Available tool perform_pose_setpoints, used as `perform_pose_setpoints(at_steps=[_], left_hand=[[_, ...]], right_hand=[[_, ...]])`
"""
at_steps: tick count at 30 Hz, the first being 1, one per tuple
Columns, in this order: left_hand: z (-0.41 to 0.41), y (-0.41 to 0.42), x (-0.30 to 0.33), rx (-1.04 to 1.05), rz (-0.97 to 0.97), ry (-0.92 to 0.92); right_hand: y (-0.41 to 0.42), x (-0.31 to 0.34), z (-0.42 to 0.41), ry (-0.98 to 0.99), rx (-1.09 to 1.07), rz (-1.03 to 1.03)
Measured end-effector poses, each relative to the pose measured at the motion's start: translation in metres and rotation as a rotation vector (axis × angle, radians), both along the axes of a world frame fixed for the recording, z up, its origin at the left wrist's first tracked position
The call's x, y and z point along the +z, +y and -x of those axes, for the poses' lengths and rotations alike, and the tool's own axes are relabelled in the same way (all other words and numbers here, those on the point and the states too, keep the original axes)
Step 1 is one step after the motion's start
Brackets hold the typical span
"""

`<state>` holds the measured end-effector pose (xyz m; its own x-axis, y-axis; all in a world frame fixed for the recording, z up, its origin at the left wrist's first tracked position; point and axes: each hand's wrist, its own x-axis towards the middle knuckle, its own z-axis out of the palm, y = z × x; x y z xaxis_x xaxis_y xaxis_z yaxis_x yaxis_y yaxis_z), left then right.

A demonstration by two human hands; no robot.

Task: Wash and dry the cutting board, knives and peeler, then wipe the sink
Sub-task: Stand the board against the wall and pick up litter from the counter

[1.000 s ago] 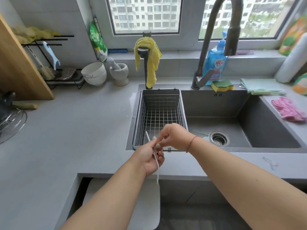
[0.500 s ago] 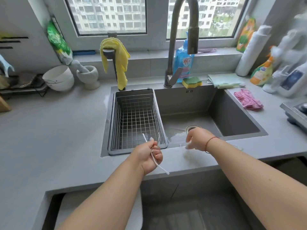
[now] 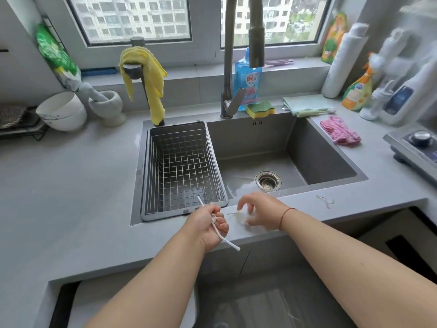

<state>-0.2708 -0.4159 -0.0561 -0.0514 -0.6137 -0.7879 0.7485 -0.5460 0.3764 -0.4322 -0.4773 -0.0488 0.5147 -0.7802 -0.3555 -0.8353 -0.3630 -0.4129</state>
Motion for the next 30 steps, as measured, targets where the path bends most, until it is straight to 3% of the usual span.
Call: perform_pose_setpoints(at_steps=[2,7,11,13,16,18,21,24,30], left_hand=[[0.000,0.000,-0.002,-0.012,-0.002,-0.019],[0.006,-0.003,0.003,-0.051,0.024,-0.093],[0.033,-0.013,0.019,-0.085,0.136,-0.069],[0.046,-0.020,0.022,-0.022,0.148,0.000],[0.058,-0.031,0.017,0.019,0.120,0.054],[0.065,-0.036,0.014,-0.002,0.107,0.086],[0.079,-0.040,0.012,-0.046,0.097,0.127],[0.093,-0.044,0.010,-0.080,0.086,0.142],[0.112,-0.055,0.007,-0.130,0.064,0.122]], right_hand=[[0.007,-0.003,-0.004,-0.011,0.027,0.117],[0.007,0.031,-0.011,-0.187,-0.102,0.137],[0.014,0.063,-0.033,0.052,0.076,0.248],[0.015,0.063,-0.030,0.064,0.083,0.231],[0.010,0.065,0.003,-0.209,-0.143,0.089],[-0.001,0.063,0.037,-0.281,-0.349,0.096],[-0.019,0.050,0.098,-0.126,-0.631,0.188],[-0.024,0.038,0.143,0.023,-0.825,0.107],[-0.027,0.018,0.149,0.132,-0.814,0.067]])
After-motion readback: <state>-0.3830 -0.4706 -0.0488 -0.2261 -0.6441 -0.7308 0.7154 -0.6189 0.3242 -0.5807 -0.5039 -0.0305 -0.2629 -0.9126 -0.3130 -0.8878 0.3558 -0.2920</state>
